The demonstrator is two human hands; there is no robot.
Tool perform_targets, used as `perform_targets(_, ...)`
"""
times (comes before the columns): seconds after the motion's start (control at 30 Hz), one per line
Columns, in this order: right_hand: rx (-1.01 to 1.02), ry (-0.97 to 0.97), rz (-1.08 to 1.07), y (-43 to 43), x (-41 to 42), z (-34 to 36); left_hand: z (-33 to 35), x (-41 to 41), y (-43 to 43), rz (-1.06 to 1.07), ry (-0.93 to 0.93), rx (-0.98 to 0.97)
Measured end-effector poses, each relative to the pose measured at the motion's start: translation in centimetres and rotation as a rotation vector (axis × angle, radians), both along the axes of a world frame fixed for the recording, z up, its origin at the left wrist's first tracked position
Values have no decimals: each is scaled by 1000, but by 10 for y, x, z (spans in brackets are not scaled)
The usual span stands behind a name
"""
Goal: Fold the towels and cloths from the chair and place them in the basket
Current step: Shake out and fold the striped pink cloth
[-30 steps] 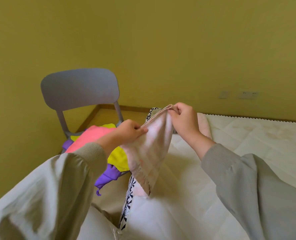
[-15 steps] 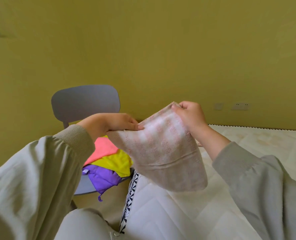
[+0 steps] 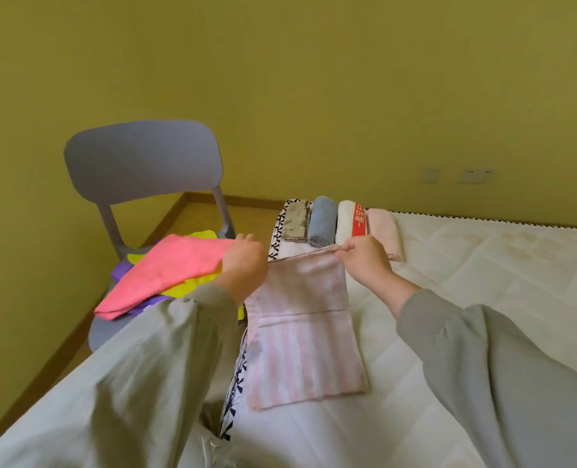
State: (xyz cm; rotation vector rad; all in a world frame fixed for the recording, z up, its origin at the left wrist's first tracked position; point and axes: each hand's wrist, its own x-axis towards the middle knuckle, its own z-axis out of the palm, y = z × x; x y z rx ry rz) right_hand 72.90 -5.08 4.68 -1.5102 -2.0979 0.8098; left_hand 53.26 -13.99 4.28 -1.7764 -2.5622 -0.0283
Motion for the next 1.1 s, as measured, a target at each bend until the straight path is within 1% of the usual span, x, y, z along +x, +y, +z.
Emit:
perform_targets(0.03,-34,16,-2,4,-4,-10,-9,2,4,4,57,-12)
perform_targets(0.1,-164,124,-25,10,-11,-27,-23,7,11,62,65,-37)
perform_targets(0.17,-271,241,-46,15,-17,-40,-35,9,17,129,-20,-27)
perform_targets(0.23,-316,288,-45,20,-20,-50,-50,4,20,236,-182,45)
perform_targets(0.3,-346,318,-37,22,-22,-57,-69,0,20,335,-422,171)
perform_targets(0.33,-369,344,-43,23,-23,-61,-77,0,20,370,-583,233)
perform_targets(0.43,-419,430,-85,21,-22,-68,-86,16,17,564,-1245,474)
perform_targets(0.5,-472,500,-118,20,-20,-69,-88,23,16,731,-1625,631)
perform_targets(0.53,-514,548,-145,19,-17,-68,-89,25,15,799,-1808,667)
perform_targets(0.57,-561,598,-177,18,-15,-68,-90,27,13,849,-1923,681)
perform_targets(0.6,-613,646,-211,17,-12,-69,-92,29,10,887,-1975,691)
perform_targets(0.63,-665,675,-244,16,-9,-71,-95,32,7,919,-1975,698)
perform_targets(0.7,-743,664,-285,14,-2,-78,-103,39,1,997,-1909,735)
perform_targets(0.77,-781,622,-288,10,6,-89,-111,46,-4,1118,-1876,816)
perform_targets(0.87,-822,637,-296,5,14,-105,-124,50,-8,1202,-1840,895)
perform_targets(0.97,-881,737,-360,7,15,-115,-127,54,-8,1176,-1796,870)
perform_targets(1.03,-914,799,-414,14,13,-118,-123,51,-1,1095,-1721,789)
perform_targets(1.1,-906,817,-433,26,7,-117,-119,40,11,1013,-1676,734)
